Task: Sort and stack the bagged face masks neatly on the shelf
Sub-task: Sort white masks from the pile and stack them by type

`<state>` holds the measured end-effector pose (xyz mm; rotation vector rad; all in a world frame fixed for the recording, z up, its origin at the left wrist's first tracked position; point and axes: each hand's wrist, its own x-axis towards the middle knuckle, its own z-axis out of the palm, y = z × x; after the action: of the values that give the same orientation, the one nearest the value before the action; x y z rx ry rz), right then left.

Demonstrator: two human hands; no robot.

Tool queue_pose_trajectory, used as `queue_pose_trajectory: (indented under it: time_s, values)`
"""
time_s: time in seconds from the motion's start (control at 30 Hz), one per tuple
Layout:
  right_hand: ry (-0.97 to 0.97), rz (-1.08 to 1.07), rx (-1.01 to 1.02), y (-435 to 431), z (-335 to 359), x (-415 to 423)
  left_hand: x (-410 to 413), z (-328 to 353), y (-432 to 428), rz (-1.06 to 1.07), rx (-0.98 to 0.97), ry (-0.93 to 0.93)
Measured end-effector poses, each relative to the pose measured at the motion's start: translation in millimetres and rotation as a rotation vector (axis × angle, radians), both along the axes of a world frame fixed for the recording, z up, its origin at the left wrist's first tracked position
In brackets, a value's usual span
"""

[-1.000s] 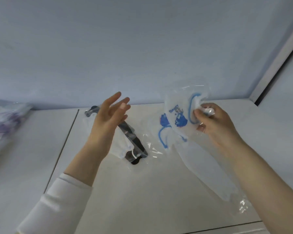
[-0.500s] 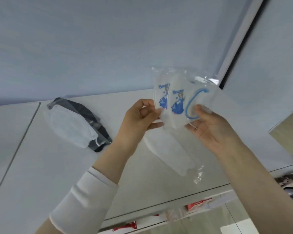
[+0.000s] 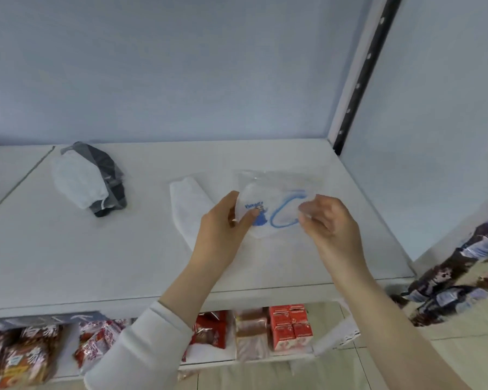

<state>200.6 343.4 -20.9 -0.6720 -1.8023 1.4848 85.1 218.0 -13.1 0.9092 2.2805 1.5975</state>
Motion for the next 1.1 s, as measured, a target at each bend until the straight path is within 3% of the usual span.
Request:
queue_pose_trajectory:
  time_s: [0.1, 0.27, 0.5, 0.83, 1.1]
  values:
    - [-0.036, -0.005, -0.025, -1.0, -12.4, 2.8, 12.3, -12.4, -1.1, -0.031, -0.107, 0.041]
    - [-0.002, -0.021, -0.083, -6.2, 1.0, 8.3, 25.3, 7.4, -18.4, 0.053, -0.004, 0.087]
    - [0.018, 0.379, -0.308, -69.1, 26.2, -18.8, 27.2, 16.8, -110.1, 0.265, 0.106, -0.089]
    - [-0.395, 0.981, -0.528, -270.0, -21.5, -69.8, 68.2, -45.8, -335.8, 0.773, 0.274, -0.398]
    - [-0.815, 1.16, -0.567, -487.5, -107.1, -88.3, 106.6, -117.0, -530.6, 1.031, 0.263, -0.575]
